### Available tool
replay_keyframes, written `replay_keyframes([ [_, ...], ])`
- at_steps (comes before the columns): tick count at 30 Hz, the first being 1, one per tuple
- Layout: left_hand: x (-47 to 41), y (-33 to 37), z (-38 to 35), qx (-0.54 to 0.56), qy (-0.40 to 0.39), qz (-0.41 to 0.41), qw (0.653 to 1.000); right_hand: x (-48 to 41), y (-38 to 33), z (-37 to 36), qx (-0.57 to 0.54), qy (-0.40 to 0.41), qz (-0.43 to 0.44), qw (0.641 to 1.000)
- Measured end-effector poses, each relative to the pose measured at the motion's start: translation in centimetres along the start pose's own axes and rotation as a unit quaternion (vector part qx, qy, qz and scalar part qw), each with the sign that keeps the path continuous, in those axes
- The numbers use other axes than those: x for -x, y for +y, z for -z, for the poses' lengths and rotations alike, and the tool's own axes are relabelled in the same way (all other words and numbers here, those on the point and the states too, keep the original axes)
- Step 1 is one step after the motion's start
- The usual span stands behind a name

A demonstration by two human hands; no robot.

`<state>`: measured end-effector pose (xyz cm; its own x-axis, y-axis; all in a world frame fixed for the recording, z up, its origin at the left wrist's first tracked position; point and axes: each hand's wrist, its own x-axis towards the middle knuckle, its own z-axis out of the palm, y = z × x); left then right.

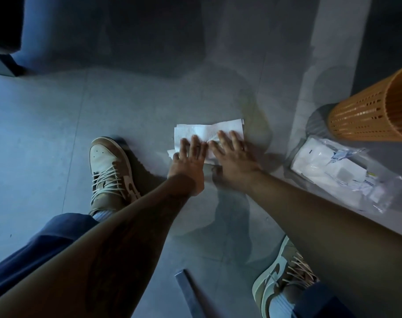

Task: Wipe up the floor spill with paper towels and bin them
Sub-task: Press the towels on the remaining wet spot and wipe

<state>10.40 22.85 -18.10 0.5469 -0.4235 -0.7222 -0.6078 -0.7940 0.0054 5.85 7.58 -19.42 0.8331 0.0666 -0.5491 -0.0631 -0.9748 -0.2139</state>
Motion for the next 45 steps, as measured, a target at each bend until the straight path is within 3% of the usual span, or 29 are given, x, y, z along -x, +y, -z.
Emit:
replay_keyframes([
  [5,2.4,1.4,-2.0,-0.022,0.005,-0.014,1.000,2.5,0.1,-1.6,0.018,0.038,0.015,0.999],
  [10,3.8,2.4,-4.3,-0.034,0.029,-0.031,0.999,3.1,0.9,-1.5,-0.037,0.035,0.040,0.998],
  [16,6.1,2.0,-6.8,0.053,0.072,-0.081,0.993,3.7,1.4,-0.5,-0.055,0.032,0.059,0.996],
  [20,6.8,0.6,-7.0,0.052,0.090,-0.118,0.987,3.1,0.8,0.5,-0.097,-0.001,0.066,0.993],
  [23,6.0,-0.4,-5.1,0.081,0.135,-0.073,0.985,1.3,-0.3,2.5,-0.147,-0.019,0.043,0.988],
  [27,3.5,-4.8,-0.3,0.170,0.282,0.009,0.944,-3.2,-2.5,7.1,-0.129,0.071,0.054,0.988],
  [30,1.8,-8.6,2.8,0.152,0.324,0.038,0.933,-6.6,-4.3,10.5,-0.106,0.128,0.070,0.983],
  [33,0.5,-10.9,3.5,0.168,0.279,0.052,0.944,-9.4,-5.9,11.5,-0.104,0.103,0.065,0.987],
  [37,0.0,-10.8,1.3,0.164,0.129,0.062,0.976,-10.4,-7.6,8.4,0.019,-0.033,0.076,0.996],
  [41,1.9,-7.3,-1.3,0.129,0.068,0.110,0.983,-7.9,-6.7,5.6,0.106,-0.011,0.140,0.984],
  [45,4.5,-2.5,-4.1,0.134,0.035,0.107,0.985,-5.2,-4.3,5.2,0.151,-0.026,0.209,0.966],
])
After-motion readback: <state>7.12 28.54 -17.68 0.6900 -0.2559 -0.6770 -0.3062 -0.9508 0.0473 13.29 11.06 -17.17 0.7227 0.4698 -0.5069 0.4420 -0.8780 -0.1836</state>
